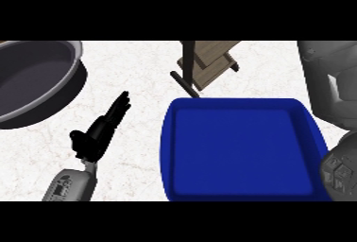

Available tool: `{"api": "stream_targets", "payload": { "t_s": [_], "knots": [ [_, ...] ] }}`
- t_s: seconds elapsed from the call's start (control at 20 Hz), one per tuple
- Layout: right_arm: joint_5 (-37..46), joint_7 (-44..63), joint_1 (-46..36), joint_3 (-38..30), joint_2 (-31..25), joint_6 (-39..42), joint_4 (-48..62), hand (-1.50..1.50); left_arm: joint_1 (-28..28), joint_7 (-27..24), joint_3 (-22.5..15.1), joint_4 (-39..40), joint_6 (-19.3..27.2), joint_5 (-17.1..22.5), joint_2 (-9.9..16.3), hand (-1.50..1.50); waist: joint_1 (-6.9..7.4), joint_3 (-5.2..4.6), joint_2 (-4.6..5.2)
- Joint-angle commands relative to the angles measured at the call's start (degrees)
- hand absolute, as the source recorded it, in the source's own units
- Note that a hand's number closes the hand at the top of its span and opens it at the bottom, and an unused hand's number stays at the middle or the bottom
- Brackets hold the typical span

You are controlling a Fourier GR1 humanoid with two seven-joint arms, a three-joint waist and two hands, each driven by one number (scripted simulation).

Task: Pick the cupcake from the tray and place it in the tiered basket

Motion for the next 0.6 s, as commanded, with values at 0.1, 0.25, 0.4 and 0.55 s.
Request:
{"api": "stream_targets", "payload": {
  "t_s": [0.1, 0.25, 0.4, 0.55],
  "knots": [
    [5.62, 4.26, -2.07, 2.85, -3.25, -10.99, 0.84, -1.5, -0.35, 0.71, 0.17, -0.58, 1.04, -0.32, -0.65, 0.0, -0.82, -0.05, -0.24],
    [12.87, 6.52, 0.41, 6.9, -4.74, -15.21, 0.57, -1.5, 3.3, -2.93, 0.8, -0.11, -0.04, 0.01, 0.45, 0.0, -1.89, -0.11, -0.7],
    [17.7, 9.15, -0.12, 9.02, -8.59, -15.27, -0.36, -1.5, 1.95, -0.16, 0.45, -0.87, 2.0, -0.99, -0.45, 0.0, -3.2, 0.01, -1.18],
    [20.19, 9.11, 1.16, 10.18, -9.52, -16.39, -4.0, -1.5, 1.1, 0.22, 3.33, 1.38, 1.34, 0.89, 0.76, 0.0, -4.51, 0.08, -1.64]
  ]
}}
